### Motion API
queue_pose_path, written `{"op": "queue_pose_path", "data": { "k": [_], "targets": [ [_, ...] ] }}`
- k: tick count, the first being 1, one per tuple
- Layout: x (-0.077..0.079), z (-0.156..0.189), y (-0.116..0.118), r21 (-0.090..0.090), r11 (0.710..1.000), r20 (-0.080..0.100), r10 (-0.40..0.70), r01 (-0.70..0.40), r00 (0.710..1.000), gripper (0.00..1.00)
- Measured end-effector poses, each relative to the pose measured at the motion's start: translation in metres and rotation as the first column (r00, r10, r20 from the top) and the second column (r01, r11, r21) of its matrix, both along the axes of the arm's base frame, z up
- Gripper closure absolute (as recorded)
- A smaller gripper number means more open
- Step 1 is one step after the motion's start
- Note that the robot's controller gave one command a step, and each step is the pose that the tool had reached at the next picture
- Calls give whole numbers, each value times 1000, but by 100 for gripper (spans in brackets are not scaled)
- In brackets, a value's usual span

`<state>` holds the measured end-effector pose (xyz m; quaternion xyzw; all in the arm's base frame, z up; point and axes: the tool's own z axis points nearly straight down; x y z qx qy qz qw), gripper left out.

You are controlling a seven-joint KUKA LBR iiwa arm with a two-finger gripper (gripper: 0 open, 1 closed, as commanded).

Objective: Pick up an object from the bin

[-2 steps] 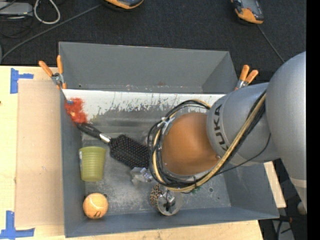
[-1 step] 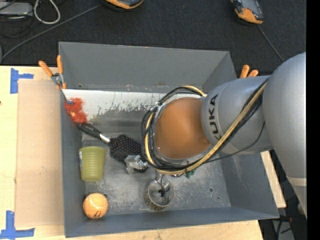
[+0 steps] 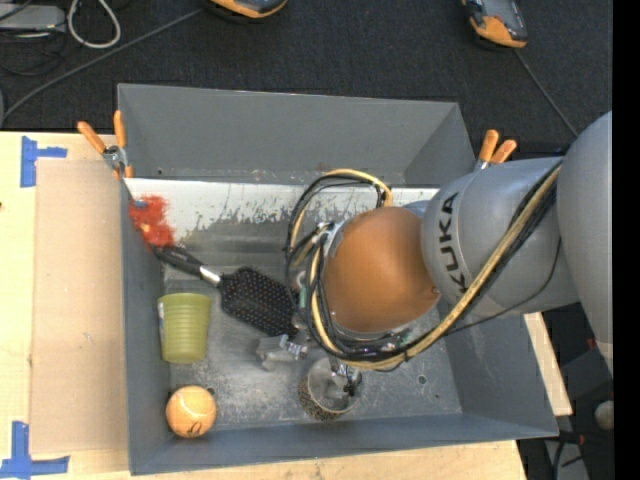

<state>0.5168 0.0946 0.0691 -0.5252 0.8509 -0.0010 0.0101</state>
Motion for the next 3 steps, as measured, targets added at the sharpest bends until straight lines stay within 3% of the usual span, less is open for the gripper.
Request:
{"op": "queue_pose_path", "data": {
  "k": [1, 2, 3],
  "targets": [
    [5, 0, -7, 2, 1000, 1, 19, -19, 1000, 0],
    [-4, 0, 0, 2, 990, -3, -144, 144, 990, 0],
    [-26, 0, 13, -5, 953, -1, 304, -304, 953, 0]
  ]
}}
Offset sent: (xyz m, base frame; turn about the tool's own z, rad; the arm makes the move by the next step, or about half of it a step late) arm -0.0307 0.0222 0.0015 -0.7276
